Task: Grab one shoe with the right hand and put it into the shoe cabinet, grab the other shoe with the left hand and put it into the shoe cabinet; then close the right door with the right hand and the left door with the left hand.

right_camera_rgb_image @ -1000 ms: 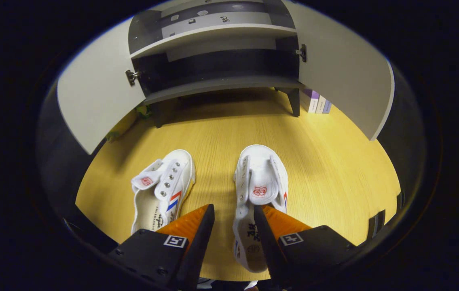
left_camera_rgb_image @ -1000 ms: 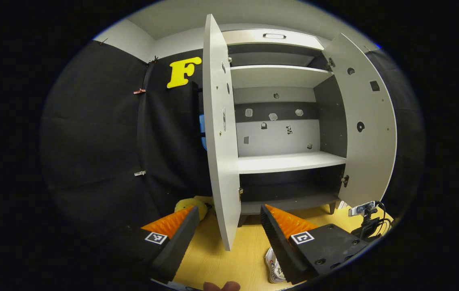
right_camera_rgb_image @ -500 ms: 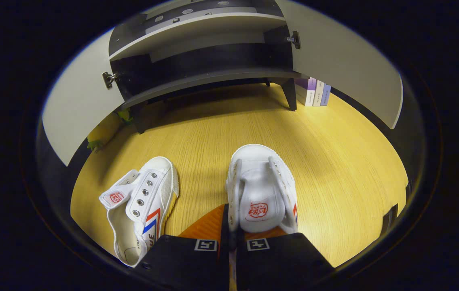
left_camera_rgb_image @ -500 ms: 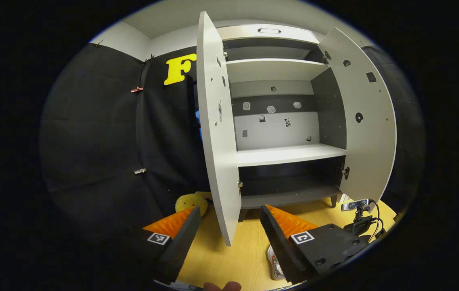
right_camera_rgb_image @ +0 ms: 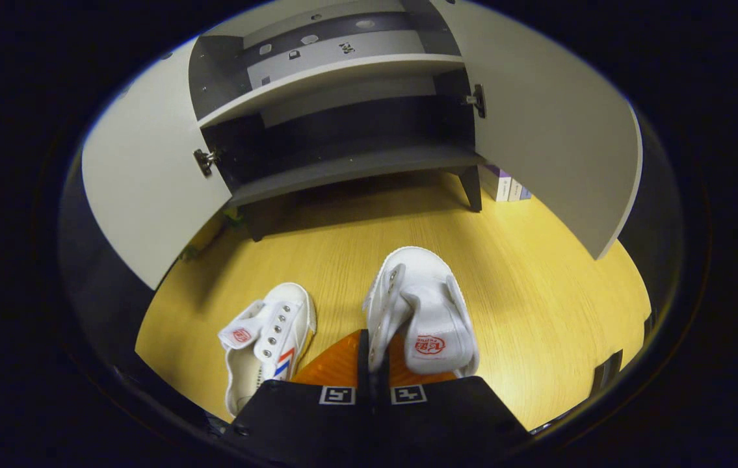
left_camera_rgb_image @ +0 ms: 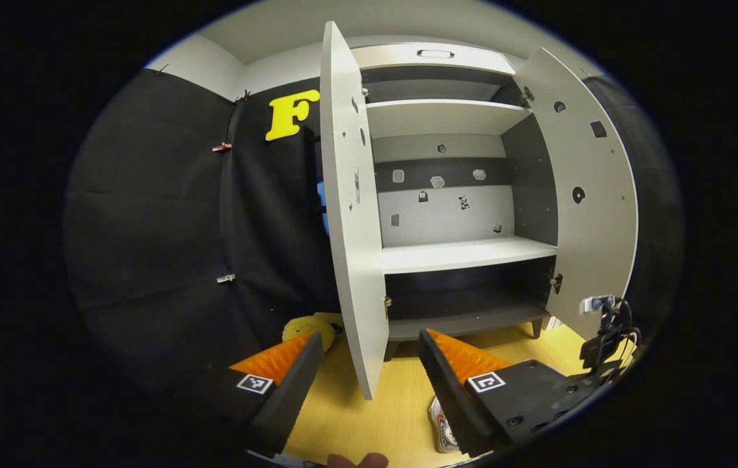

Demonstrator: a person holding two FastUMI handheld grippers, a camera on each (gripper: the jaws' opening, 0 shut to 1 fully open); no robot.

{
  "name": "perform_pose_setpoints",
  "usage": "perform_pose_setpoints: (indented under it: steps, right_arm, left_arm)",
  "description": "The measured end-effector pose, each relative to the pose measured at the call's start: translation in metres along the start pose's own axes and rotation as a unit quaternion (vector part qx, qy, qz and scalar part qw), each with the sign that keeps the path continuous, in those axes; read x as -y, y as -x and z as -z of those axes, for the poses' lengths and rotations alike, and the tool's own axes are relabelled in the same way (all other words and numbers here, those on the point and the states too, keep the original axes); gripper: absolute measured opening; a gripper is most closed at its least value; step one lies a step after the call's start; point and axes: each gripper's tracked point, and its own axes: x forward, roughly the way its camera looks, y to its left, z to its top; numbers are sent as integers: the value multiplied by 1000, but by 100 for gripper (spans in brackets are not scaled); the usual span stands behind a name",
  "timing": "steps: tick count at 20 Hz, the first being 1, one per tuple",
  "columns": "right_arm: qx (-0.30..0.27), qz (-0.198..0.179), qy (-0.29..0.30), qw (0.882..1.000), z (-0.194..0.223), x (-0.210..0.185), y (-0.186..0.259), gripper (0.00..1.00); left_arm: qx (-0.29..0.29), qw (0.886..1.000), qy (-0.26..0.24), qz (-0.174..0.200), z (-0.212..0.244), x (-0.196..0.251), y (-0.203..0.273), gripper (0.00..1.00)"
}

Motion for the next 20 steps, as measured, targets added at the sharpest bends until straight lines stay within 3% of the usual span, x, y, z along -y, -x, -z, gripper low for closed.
perform_pose_setpoints:
  steps: [6, 11, 20]
  right_arm:
    - [58, -26, 15, 998, -113, -35, 57, 5]
    - [103, -40, 27, 994, -222, -68, 78, 5]
    - [140, -18, 87, 986, -380, -94, 16, 5]
  left_arm:
    - [10, 1000, 9, 8, -5, 7, -6, 93]
    - [14, 1000, 12, 17, -8, 15, -10, 93]
    - [5, 999, 15, 33, 5, 19, -21, 93]
